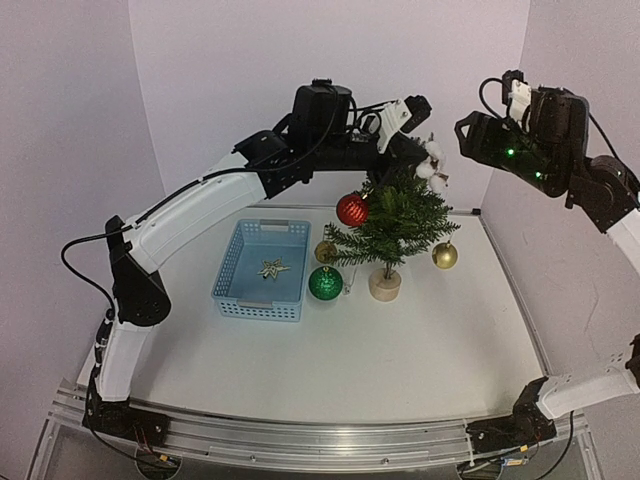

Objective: Decorate the small christmas tree

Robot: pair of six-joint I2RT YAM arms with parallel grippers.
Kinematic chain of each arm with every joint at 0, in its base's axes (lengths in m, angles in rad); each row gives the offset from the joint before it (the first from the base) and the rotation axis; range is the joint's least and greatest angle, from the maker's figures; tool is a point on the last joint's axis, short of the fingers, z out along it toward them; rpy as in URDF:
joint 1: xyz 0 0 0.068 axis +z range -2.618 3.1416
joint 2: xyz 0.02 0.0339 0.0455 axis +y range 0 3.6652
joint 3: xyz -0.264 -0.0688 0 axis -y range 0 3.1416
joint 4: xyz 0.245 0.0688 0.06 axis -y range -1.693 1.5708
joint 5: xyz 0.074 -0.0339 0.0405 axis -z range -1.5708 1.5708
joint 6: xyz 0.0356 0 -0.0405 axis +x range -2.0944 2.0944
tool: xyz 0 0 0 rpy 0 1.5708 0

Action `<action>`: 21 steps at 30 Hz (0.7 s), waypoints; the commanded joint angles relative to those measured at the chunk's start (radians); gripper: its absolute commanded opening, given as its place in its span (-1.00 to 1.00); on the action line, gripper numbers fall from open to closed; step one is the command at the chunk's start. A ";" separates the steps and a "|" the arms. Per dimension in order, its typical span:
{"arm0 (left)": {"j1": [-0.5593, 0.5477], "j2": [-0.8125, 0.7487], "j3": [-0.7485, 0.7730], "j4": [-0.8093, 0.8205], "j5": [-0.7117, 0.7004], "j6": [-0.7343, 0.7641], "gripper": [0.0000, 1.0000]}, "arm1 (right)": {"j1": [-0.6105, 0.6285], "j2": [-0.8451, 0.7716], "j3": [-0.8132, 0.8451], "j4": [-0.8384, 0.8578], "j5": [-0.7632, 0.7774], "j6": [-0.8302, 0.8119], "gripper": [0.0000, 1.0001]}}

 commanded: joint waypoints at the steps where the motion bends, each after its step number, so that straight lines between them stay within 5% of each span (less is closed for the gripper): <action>1: 0.001 -0.007 -0.034 0.097 -0.111 0.032 -1.00 | -0.002 -0.011 -0.016 0.023 -0.032 0.020 0.36; 13: 0.001 -0.012 -0.116 0.050 -0.147 0.092 -0.95 | -0.002 0.033 -0.011 0.023 -0.210 0.012 0.36; 21: 0.003 -0.014 -0.092 0.032 -0.135 0.093 -0.36 | -0.002 0.062 -0.035 -0.014 -0.195 0.073 0.28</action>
